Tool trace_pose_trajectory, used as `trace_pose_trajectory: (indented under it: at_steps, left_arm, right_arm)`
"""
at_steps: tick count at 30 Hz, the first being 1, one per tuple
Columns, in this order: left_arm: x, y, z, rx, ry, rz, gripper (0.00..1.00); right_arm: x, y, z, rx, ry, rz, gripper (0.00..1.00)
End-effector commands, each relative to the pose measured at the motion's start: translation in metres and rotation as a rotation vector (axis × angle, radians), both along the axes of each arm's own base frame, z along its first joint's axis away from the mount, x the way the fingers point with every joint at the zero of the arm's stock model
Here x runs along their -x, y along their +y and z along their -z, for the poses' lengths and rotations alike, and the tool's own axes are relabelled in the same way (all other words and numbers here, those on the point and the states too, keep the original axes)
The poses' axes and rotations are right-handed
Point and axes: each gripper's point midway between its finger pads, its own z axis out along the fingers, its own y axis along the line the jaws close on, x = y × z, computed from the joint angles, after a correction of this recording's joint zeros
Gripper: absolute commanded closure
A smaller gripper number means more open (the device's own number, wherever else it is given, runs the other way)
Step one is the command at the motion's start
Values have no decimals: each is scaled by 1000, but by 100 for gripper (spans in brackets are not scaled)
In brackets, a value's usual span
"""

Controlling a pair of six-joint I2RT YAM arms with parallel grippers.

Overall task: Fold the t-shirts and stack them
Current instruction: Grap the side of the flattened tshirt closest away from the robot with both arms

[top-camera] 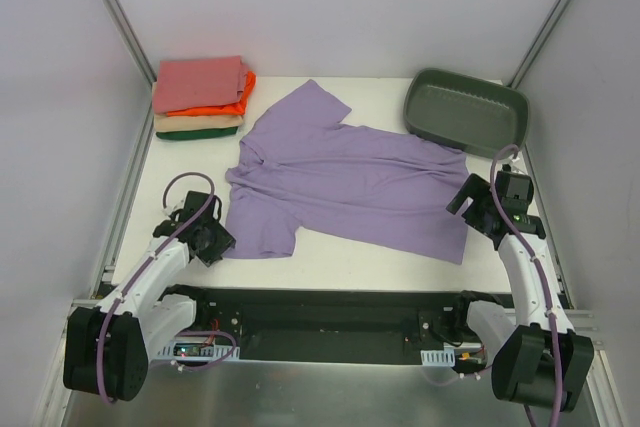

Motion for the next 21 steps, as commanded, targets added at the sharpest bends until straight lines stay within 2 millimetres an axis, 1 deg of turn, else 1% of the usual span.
trace_pose_trajectory:
  at_steps: [1, 2, 5, 7, 8, 9, 14, 19, 21]
  left_arm:
    - [13, -4, 10, 25, 58, 13, 60]
    - [11, -6, 9, 34, 49, 21, 61]
    - [8, -9, 11, 52, 18, 38, 72]
    - [2, -12, 11, 67, -22, 48, 79]
    - [1, -13, 11, 75, -32, 47, 95]
    - [-1, -14, 10, 78, -44, 46, 100]
    - [-6, -14, 5, 74, -82, 65, 100]
    - [-9, -15, -1, 81, -128, 64, 100]
    - [-10, -15, -3, 81, -141, 67, 100]
  right_arm:
    - [1, -12, 2, 35, 11, 58, 4]
    - [1, -14, 2, 38, 17, 62, 4]
    - [1, -16, 3, 48, 19, 72, 4]
    - [2, -17, 4, 47, 29, 77, 4]
    - [2, -17, 5, 45, 32, 76, 4]
    - [2, -16, 5, 44, 34, 75, 4]
    - [7, -18, 5, 48, 49, 88, 4]
    - [34, -27, 16, 60, 137, 176, 4]
    - [40, -22, 24, 28, 152, 168, 4]
